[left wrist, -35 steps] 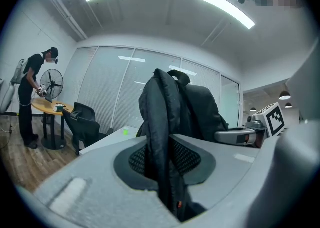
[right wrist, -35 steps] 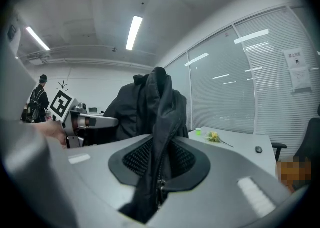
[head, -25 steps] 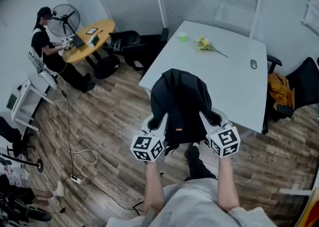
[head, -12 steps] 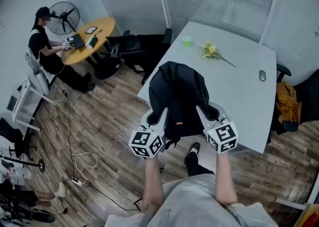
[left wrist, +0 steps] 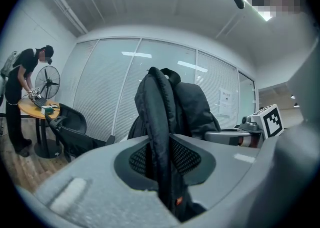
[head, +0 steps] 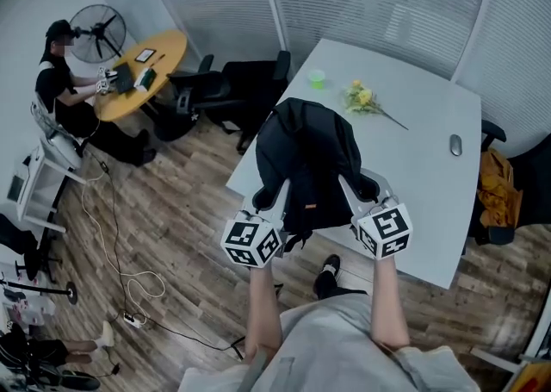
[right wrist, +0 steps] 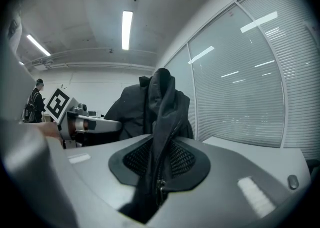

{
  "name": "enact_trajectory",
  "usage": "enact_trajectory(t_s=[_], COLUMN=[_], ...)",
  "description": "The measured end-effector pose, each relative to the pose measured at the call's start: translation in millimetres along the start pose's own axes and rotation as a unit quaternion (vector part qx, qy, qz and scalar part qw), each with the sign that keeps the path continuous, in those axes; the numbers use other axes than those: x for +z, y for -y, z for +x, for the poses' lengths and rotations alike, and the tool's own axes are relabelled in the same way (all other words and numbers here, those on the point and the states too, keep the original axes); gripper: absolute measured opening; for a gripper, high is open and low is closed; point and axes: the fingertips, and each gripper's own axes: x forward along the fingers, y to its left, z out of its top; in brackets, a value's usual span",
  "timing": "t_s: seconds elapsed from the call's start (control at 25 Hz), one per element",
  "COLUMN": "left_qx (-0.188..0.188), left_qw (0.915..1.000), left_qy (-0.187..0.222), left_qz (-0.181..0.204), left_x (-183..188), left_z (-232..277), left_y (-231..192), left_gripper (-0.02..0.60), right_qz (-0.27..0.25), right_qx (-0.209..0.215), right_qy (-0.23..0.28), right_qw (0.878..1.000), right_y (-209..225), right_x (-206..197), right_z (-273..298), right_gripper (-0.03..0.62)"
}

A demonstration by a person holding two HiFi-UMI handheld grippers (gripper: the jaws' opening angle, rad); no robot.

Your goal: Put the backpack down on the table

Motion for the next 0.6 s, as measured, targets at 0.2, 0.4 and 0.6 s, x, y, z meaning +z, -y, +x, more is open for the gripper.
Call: enact_trajectory(t_s=[0.2,0.4,0.6], left_qx=[-0.005,-0.014,-0.022], left_qw=[1.0000,0.9999,0.9997], left_qy=[-0.005,-0.004,0.000], left_qz=[-0.003,0.001,0.010], left_x=[2,13,27], left_z=[42,82,115], left_y=[-12,-24,-31], left_gripper=[0.075,0.077,0.077], right_qz=[0.001,-0.002,-0.002], right_qx=[-0.005,-0.011,-0.016], right_qy=[-0.004,-0.001,0.008], right_qw=[1.000,1.000,1.000], right_y=[35,67,95], right_x=[0,8,21], right_z=[27,53,71], right_gripper=[0.066,0.066,0.066])
